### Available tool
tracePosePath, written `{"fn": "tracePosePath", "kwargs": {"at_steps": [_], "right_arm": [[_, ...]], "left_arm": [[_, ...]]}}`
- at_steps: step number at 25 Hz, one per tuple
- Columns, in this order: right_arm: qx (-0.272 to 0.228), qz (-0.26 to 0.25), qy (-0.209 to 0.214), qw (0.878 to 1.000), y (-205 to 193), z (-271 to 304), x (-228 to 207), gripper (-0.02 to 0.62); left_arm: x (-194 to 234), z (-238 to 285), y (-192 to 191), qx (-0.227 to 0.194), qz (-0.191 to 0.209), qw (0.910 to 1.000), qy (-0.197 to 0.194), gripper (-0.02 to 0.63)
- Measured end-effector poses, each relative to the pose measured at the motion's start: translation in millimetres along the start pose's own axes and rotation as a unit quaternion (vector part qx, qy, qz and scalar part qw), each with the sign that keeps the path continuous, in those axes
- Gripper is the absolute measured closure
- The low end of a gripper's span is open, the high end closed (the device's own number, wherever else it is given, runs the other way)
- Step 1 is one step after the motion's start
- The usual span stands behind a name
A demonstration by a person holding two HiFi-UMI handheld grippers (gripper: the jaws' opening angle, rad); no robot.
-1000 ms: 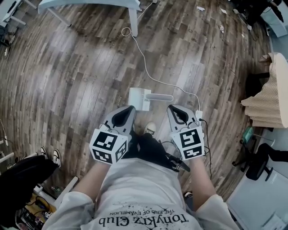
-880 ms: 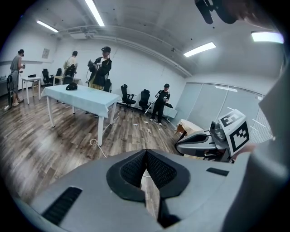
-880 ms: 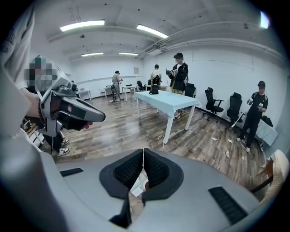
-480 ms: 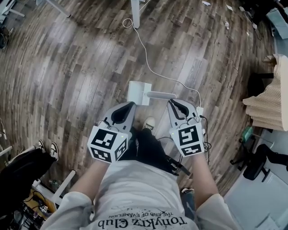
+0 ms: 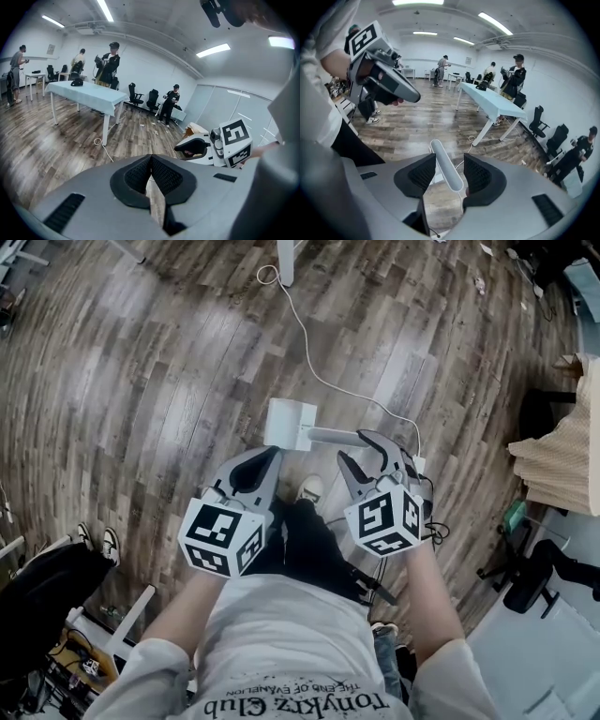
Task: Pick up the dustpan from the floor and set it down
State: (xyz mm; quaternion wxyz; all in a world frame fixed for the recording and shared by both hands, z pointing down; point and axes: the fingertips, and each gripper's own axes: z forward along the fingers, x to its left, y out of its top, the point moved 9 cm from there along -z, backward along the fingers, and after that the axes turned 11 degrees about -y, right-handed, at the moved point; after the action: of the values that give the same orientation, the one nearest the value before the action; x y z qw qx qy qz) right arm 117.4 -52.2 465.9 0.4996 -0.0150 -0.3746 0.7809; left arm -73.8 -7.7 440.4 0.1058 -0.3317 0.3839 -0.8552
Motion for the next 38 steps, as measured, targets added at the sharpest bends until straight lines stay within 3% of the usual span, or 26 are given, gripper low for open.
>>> {"fn": "tracePosePath", "kwargs": {"at_steps": [6, 12, 22, 33, 34, 37, 38], "right_arm": [[0.031, -0.141, 0.027, 0.989, -2, 23, 9, 0.397], [0.059, -0.205, 0.053, 0.975, -4, 46, 23, 0.382], [0.090, -0.251, 0.072, 0.961, -12, 77, 30, 0.382], [0.106, -0.269, 0.093, 0.953, -19, 98, 39, 0.384], [0.105, -0.270, 0.089, 0.953, -20, 99, 40, 0.400], [0.095, -0.272, 0.066, 0.955, -21, 100, 38, 0.539], [0.093, -0.270, 0.062, 0.956, -21, 100, 38, 0.545]], "left_arm": [[4, 4, -1, -0.003, -0.010, 0.9999, 0.005, 0.583], [13, 0, -6, -0.005, -0.020, 0.9997, 0.014, 0.583], [24, -3, -11, -0.003, -0.034, 0.9992, 0.020, 0.583], [31, -5, -18, 0.000, -0.046, 0.9985, 0.032, 0.583], [31, -6, -18, 0.000, -0.046, 0.9984, 0.033, 0.583], [32, -7, -19, 0.000, -0.046, 0.9984, 0.034, 0.583], [31, -7, -19, 0.001, -0.046, 0.9984, 0.034, 0.583]]}}
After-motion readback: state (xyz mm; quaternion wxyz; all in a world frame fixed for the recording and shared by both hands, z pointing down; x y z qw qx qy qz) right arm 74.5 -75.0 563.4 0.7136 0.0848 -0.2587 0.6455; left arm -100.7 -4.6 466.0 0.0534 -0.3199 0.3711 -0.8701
